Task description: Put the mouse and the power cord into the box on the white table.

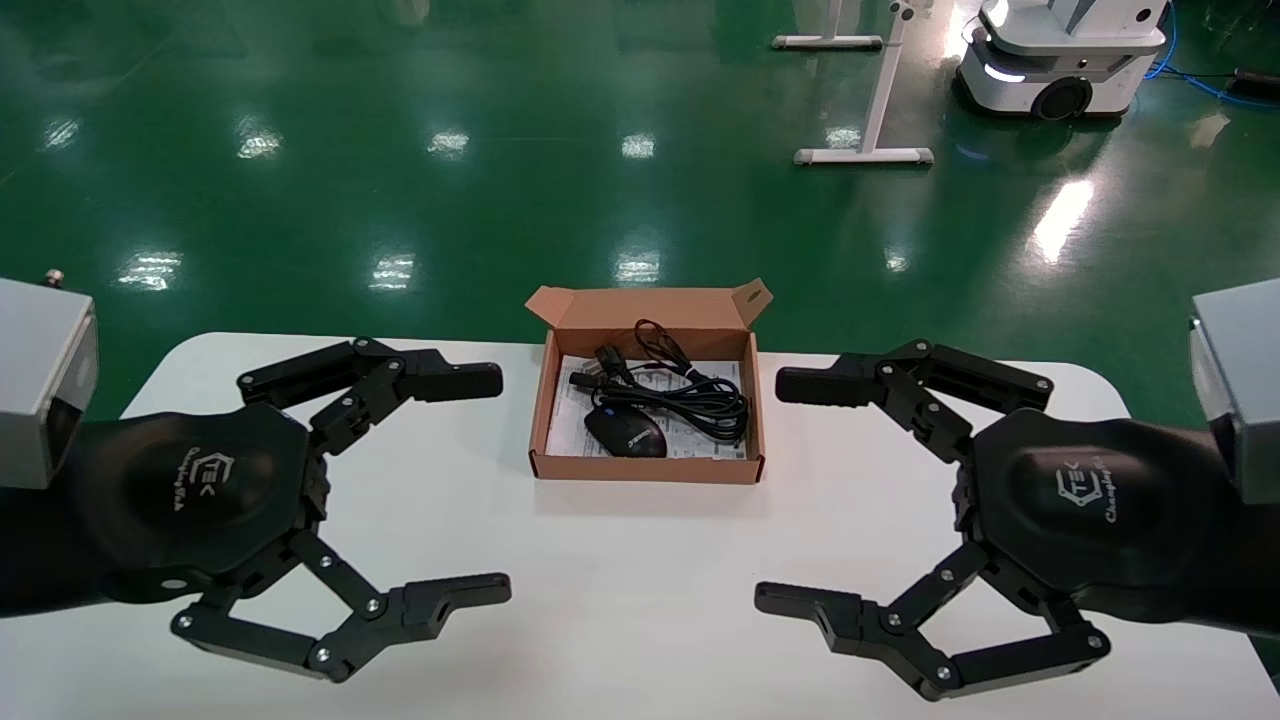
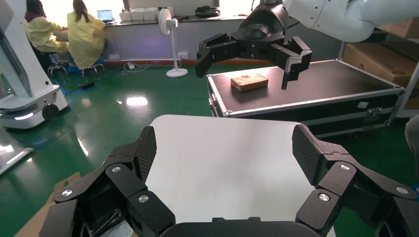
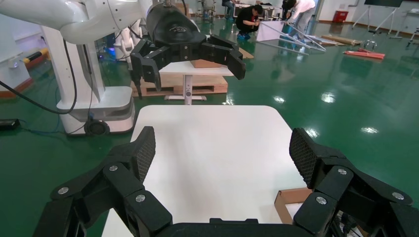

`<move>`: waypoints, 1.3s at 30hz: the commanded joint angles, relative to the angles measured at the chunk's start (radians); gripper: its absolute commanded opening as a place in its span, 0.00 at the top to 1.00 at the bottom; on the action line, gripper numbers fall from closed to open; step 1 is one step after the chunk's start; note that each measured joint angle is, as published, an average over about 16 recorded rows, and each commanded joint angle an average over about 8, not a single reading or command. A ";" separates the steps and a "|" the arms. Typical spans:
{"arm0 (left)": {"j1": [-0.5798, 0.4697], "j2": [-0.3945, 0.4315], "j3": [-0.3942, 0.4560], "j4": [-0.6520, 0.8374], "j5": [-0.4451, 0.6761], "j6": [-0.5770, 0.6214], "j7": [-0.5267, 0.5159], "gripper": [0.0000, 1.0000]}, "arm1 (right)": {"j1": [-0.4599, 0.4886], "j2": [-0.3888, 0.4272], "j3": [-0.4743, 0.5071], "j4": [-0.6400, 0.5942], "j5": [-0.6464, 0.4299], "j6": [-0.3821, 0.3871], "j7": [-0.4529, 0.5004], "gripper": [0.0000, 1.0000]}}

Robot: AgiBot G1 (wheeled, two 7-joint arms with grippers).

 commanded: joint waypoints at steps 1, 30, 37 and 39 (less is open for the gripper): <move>0.000 0.000 0.000 0.001 0.000 0.000 0.000 0.00 | 0.000 0.000 0.000 -0.001 0.000 0.000 0.000 0.00; -0.002 0.002 0.002 0.002 0.002 -0.002 0.001 0.00 | 0.002 -0.001 -0.002 -0.003 -0.002 0.001 -0.002 0.00; -0.002 0.002 0.002 0.002 0.002 -0.002 0.001 0.00 | 0.002 -0.001 -0.002 -0.003 -0.002 0.001 -0.002 0.00; -0.002 0.002 0.002 0.002 0.002 -0.002 0.001 0.00 | 0.002 -0.001 -0.002 -0.003 -0.002 0.001 -0.002 0.00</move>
